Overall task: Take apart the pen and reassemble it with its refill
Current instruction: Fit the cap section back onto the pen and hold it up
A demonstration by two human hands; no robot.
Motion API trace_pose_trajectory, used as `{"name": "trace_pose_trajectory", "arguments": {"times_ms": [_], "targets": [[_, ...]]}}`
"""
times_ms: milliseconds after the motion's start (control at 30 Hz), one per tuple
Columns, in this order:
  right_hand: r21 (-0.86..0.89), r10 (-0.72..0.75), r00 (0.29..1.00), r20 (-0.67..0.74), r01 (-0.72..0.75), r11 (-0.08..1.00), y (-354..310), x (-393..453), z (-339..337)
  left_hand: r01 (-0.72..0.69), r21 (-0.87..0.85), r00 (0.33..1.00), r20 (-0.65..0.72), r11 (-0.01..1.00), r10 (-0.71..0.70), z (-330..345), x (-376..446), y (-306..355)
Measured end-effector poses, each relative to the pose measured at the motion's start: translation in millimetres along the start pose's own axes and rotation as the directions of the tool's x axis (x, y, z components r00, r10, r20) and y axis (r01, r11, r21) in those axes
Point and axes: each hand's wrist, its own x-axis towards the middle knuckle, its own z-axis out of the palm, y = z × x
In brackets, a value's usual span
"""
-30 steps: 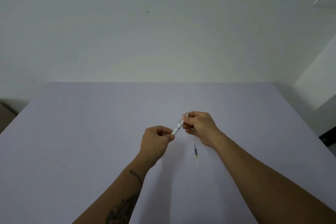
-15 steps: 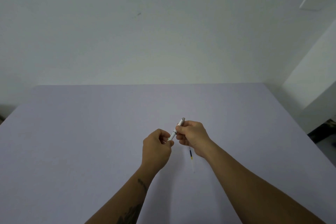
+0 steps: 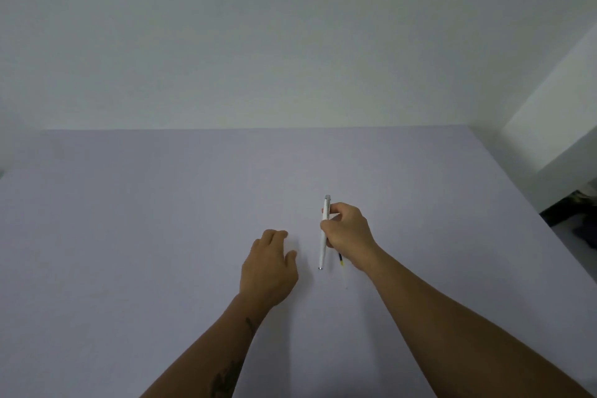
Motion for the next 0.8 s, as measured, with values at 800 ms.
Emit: {"name": "trace_pose_trajectory", "arguments": {"times_ms": [800], "targets": [[-0.556, -0.008, 0.999, 0.044, 0.031, 0.83, 79.0, -18.1, 58.3, -0.08, 0.478, 0.956, 0.284, 0.875, -0.068, 55.8, -26.0, -70.2]]}}
